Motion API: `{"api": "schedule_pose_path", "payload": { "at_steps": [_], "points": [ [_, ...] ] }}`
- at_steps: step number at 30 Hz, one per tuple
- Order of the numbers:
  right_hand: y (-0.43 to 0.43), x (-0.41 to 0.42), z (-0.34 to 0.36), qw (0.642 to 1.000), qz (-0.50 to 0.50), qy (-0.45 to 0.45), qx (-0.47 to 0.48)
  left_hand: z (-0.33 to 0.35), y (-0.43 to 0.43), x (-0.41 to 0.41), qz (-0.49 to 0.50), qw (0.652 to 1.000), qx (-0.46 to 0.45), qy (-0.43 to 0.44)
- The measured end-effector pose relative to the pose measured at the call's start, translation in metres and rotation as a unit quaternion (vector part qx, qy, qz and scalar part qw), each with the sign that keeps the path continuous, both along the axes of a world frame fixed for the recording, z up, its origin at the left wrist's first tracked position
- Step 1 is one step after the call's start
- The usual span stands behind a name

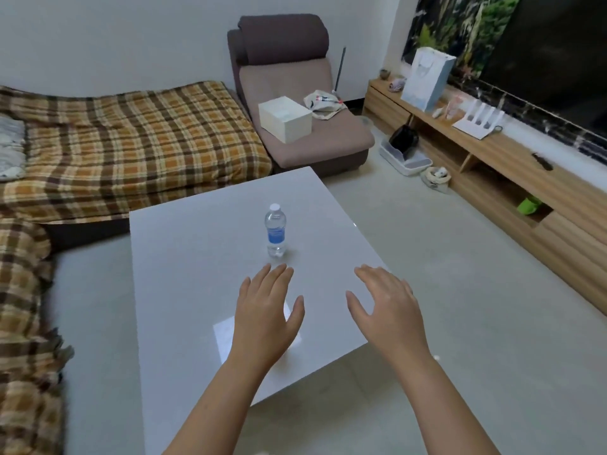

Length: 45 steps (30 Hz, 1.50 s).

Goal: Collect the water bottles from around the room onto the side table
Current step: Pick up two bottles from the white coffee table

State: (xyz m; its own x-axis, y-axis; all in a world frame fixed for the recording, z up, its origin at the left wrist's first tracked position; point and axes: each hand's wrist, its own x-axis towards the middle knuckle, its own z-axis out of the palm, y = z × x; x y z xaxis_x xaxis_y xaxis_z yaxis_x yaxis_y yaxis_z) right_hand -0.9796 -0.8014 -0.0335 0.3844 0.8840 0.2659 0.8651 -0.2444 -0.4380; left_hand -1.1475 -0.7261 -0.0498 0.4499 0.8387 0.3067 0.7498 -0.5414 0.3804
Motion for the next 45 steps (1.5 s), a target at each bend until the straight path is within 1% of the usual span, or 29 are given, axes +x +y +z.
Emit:
{"api": "schedule_pose_path", "payload": {
  "at_steps": [6,9,13,20,23,26,29,34,38,45],
  "points": [
    [0.068,0.018,-0.011,0.997,0.06,0.033,-0.03,-0.013,0.043,0.009,0.055,0.998,-0.014,-0.024],
    [0.108,0.022,-0.021,0.992,0.095,0.054,-0.055,-0.022,0.075,0.017,0.077,0.996,-0.014,-0.049],
    [0.159,0.026,-0.035,0.983,0.131,0.082,-0.096,-0.032,0.117,0.023,0.108,0.992,-0.024,-0.058],
    [0.237,0.043,-0.064,0.963,0.151,0.166,-0.148,-0.053,0.155,0.026,0.184,0.98,-0.054,-0.042],
    [0.268,0.051,-0.082,0.948,0.145,0.233,-0.159,-0.068,0.158,0.031,0.222,0.972,-0.073,-0.038],
    [0.304,0.062,-0.104,0.935,0.125,0.298,-0.146,-0.078,0.167,0.04,0.254,0.963,-0.08,-0.028],
    [0.334,0.07,-0.129,0.924,0.143,0.315,-0.162,-0.084,0.176,0.051,0.294,0.952,-0.085,-0.026],
    [0.367,0.07,-0.169,0.895,0.189,0.35,-0.203,-0.109,0.184,0.067,0.352,0.931,-0.095,-0.029],
    [0.388,0.066,-0.194,0.884,0.199,0.37,-0.206,-0.132,0.185,0.077,0.397,0.909,-0.122,-0.04],
    [0.394,0.062,-0.224,0.867,0.215,0.404,-0.2,-0.149,0.181,0.084,0.43,0.89,-0.143,-0.055]
  ]
}}
